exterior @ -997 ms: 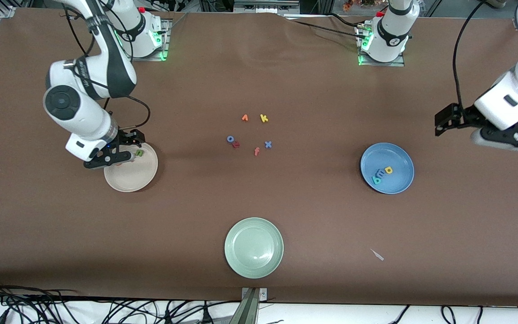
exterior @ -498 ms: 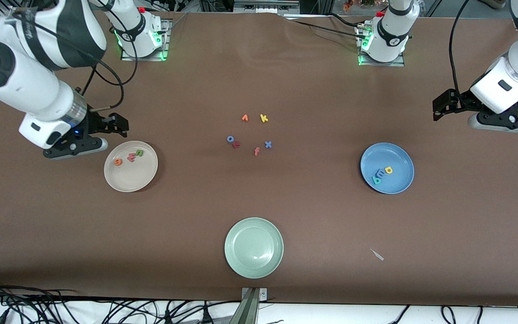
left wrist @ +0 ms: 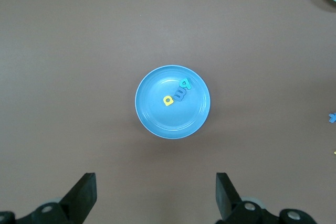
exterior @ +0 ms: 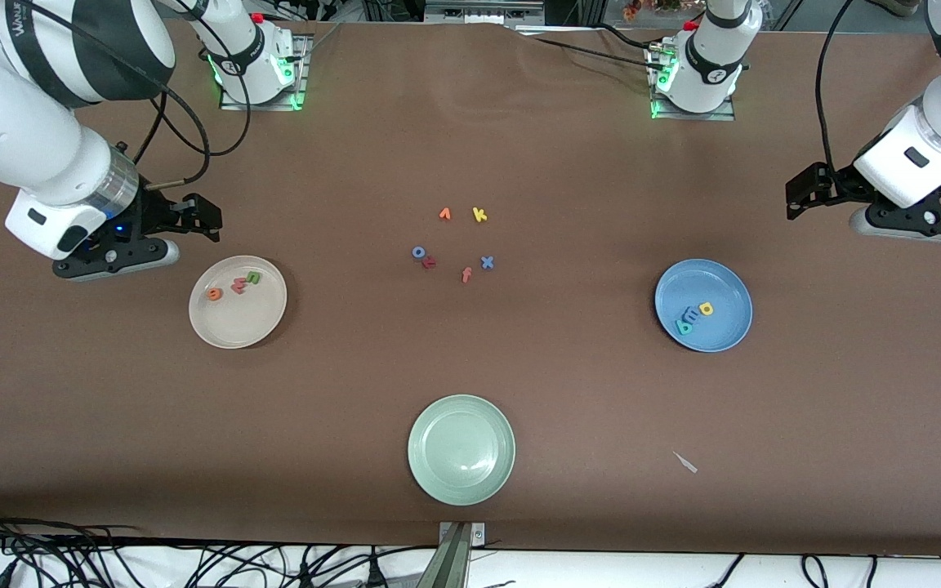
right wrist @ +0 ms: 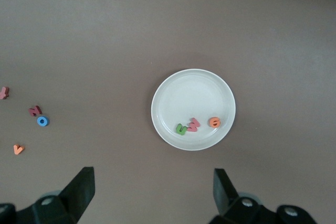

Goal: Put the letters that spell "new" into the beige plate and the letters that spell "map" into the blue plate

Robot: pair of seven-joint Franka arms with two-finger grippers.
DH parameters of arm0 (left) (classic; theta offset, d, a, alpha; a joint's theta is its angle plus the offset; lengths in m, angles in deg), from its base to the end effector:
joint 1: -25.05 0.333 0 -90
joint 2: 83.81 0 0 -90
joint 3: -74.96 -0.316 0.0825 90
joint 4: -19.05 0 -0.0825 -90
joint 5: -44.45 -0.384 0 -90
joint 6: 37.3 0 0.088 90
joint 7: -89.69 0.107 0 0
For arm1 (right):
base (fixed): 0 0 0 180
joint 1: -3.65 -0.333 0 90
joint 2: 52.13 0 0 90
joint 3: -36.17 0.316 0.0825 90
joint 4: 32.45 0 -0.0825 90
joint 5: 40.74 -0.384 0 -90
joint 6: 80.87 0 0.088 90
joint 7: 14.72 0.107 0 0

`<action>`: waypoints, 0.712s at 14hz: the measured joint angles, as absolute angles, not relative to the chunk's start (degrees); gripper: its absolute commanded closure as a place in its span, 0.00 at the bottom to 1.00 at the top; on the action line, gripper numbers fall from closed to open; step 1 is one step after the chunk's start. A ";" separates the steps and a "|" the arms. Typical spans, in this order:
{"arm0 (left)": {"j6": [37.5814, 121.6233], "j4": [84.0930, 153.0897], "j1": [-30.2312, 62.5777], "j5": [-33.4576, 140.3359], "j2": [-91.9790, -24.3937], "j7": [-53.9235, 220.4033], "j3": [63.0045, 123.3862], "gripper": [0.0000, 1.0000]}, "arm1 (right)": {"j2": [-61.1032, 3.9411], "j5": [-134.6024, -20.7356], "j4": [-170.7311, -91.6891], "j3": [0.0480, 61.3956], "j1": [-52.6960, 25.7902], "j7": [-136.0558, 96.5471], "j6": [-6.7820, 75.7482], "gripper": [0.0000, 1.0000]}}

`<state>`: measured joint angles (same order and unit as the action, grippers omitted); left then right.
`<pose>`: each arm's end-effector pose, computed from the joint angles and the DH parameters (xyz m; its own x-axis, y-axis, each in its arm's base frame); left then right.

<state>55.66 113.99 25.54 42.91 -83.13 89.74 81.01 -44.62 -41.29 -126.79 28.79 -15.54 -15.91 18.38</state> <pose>0.5571 -0.0511 0.5816 0.9940 -0.0991 -0.0464 -0.1003 -0.9946 -0.0255 0.5850 0.1272 0.5271 0.9737 0.2236 -0.0444 0.2241 -0.9745 0.0065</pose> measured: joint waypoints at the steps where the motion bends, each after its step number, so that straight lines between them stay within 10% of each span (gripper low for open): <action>1: 55.64 113.99 25.54 42.91 -83.10 89.74 81.02 0.00 | -44.79 -41.29 -126.56 31.19 -13.14 -15.90 18.13 0.00; 4: 55.59 113.99 25.26 42.92 -82.61 89.72 81.15 0.00 | -45.95 -41.29 -126.39 40.98 -2.56 -15.89 17.38 0.00; 10: 55.65 113.97 24.34 43.58 -81.44 89.68 81.18 0.00 | -47.25 -41.29 -126.36 41.92 -1.21 -15.89 15.10 0.00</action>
<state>55.65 113.97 24.34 43.58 -81.44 89.68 81.18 -47.25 -41.29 -126.36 41.92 -1.21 -15.89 15.10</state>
